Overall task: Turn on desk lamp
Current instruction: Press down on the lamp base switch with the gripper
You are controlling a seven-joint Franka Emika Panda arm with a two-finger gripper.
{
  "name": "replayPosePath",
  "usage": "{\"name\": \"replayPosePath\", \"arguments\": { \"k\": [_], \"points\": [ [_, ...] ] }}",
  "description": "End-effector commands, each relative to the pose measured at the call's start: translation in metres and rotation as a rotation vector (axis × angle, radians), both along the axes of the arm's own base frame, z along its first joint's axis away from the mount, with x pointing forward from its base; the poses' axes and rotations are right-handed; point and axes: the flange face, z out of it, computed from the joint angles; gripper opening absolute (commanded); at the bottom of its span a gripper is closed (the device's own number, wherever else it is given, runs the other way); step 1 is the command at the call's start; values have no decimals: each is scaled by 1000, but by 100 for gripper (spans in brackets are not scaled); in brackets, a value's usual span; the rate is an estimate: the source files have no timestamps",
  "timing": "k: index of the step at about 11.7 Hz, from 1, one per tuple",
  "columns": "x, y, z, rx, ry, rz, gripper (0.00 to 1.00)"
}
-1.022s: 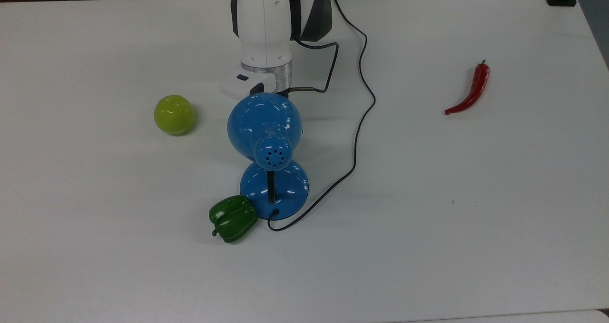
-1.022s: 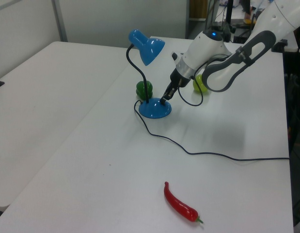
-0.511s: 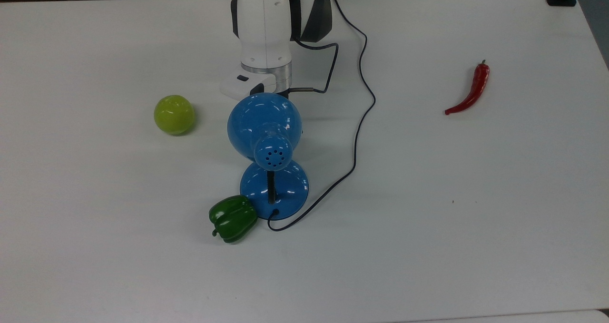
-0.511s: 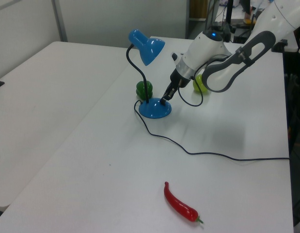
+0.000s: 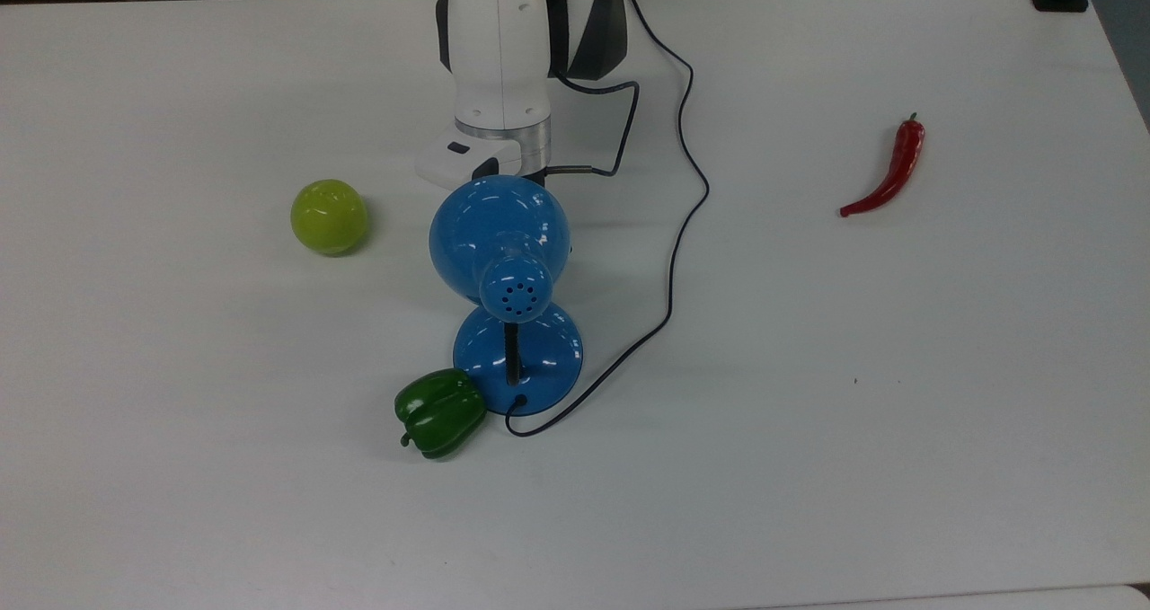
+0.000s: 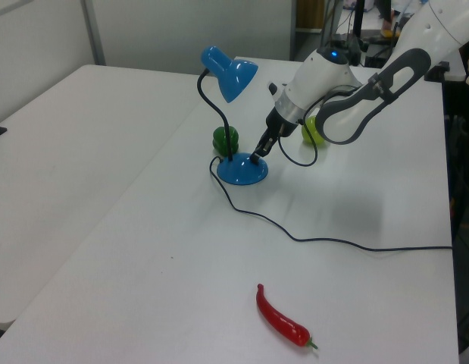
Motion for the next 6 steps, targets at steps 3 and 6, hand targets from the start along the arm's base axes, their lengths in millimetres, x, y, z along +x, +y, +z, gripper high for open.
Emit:
{"name": "replayPosePath", "arguments": {
  "k": [3,6],
  "points": [
    [6,4,-42,-7,-7,6,0],
    [5,4,-34,-6,-12,6,0]
  ]
}}
